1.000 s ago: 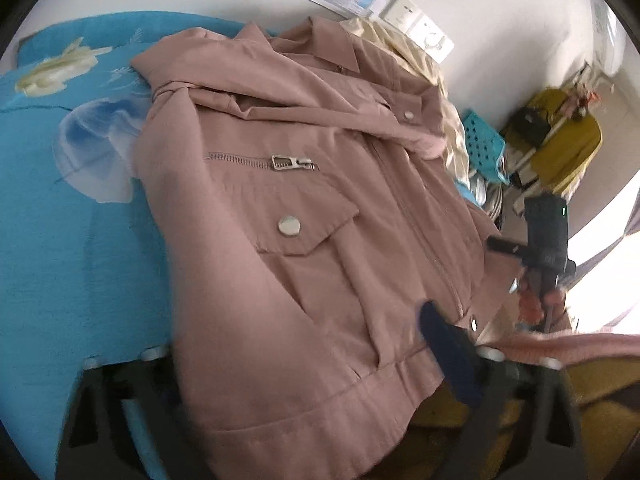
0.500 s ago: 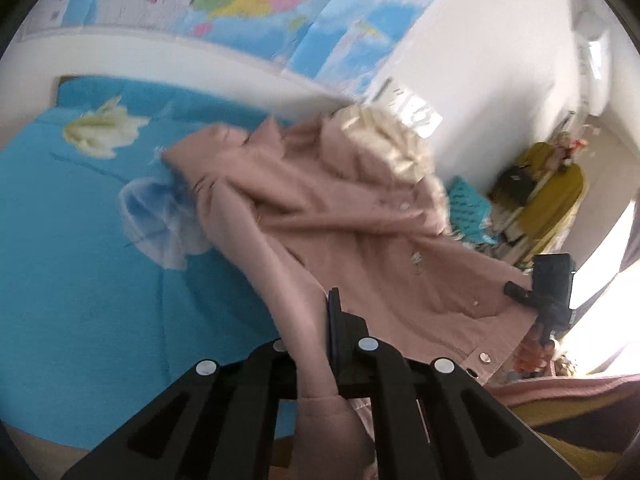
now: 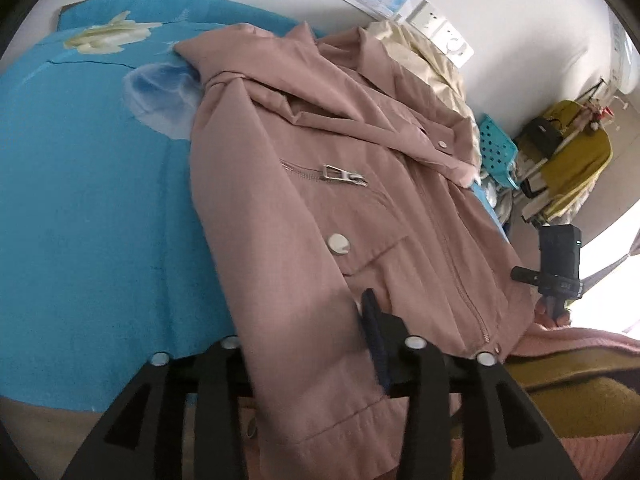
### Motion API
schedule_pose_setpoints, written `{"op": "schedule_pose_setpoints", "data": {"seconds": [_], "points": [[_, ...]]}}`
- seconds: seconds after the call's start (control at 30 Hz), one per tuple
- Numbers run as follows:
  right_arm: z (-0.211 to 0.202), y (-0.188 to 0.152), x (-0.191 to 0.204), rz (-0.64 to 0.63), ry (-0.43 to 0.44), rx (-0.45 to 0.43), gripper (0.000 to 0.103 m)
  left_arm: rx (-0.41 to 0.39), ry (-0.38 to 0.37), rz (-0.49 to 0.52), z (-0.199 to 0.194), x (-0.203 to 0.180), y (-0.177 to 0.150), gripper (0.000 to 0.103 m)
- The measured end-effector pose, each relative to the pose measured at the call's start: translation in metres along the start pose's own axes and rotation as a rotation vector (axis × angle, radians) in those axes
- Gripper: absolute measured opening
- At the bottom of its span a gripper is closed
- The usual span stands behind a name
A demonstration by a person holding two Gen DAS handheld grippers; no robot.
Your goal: Fold large clothes
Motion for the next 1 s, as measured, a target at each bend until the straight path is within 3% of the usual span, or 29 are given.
{"op": "schedule_pose_setpoints", "data": {"seconds": [0.03, 0.13, 0.2, 0.23, 0.27, 0.37, 0.53, 0.67, 1.0], "points": [[-0.001, -0.002, 0.001, 0.002, 0.008, 0.003, 0.053, 0.008, -0.017, 0.004, 0.000, -0.002, -0.001, 0.052], [0.001, -0.011, -0.001, 0.004, 0.019, 0.020, 0.055, 0.019, -0.013, 0.020, 0.000, -0.004, -0.003, 0.053], [0.004, -0.013, 0.000, 0.012, 0.039, 0.024, 0.053, 0.021, -0.014, 0.014, 0.002, -0.006, -0.004, 0.032], [0.008, -0.011, 0.004, 0.007, 0.041, 0.026, 0.040, 0.023, -0.016, 0.002, 0.002, -0.005, -0.003, 0.013], [0.012, -0.008, 0.011, -0.011, 0.026, 0.022, 0.025, 0.018, -0.015, -0.007, 0.003, -0.004, -0.002, 0.005], [0.008, -0.003, 0.018, -0.010, 0.047, -0.009, 0.007, -0.029, -0.013, -0.014, -0.004, -0.009, 0.002, 0.003], [-0.013, 0.015, 0.020, 0.016, 0.101, -0.101, 0.005, -0.131, -0.060, 0.010, -0.032, -0.025, 0.019, 0.003], [-0.035, 0.039, 0.030, 0.005, 0.112, -0.193, 0.005, -0.153, -0.058, 0.024, -0.041, -0.032, 0.032, 0.003], [-0.053, 0.098, 0.031, 0.055, 0.120, -0.283, 0.005, -0.204, -0.089, -0.043, -0.056, -0.029, 0.078, 0.003]]}}
Point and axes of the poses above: each gripper's, at about its wrist camera, not at the fingertips, and z roughly the way its jaws point, x to its left, y to its top, the point moved 3 cm from there along z, roughly the way its jaws point, and after that the axes turned 15 degrees about -y, right-handed, at the moved point
